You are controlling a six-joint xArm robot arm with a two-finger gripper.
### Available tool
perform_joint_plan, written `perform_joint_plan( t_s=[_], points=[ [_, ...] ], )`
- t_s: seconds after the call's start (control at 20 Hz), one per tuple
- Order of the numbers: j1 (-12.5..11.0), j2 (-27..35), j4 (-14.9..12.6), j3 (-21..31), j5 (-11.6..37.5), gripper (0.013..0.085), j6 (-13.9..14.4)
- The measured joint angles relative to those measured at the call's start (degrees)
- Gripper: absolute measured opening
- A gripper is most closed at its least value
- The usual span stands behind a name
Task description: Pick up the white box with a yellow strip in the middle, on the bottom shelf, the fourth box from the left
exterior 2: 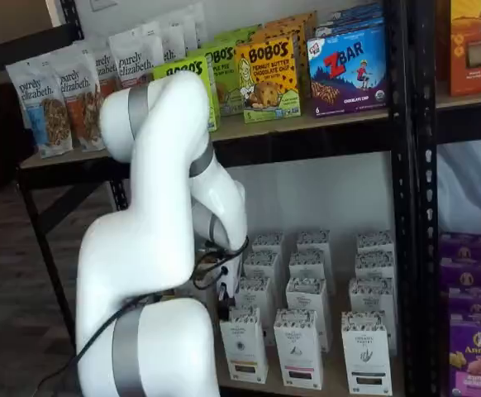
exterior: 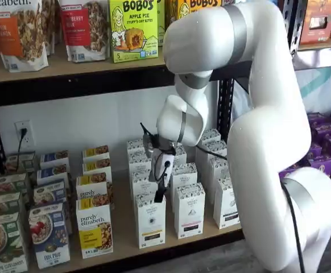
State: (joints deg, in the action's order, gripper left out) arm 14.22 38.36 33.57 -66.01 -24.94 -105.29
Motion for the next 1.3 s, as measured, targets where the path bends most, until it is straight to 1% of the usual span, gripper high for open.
perform_joint_plan(
  t_s=[0.2, 0.5, 0.7, 0.95, 1.3],
  points=[
    [-0.5, 3.4, -1.8, -3.8, 0.1, 0.085, 1.1],
    [-1.2, 7.6, -2.4, -8.4, 0.1, 0.085, 1.2],
    [-1.4, 9.9, -2.6, -10.8, 0.2, 0.085, 1.1],
    [-1.8, 13.0, -4.6, -13.7, 0.1, 0.085, 2.5],
    [-2.2, 16.5, -6.2, -16.7, 0.6, 0.085, 3.4]
  ],
)
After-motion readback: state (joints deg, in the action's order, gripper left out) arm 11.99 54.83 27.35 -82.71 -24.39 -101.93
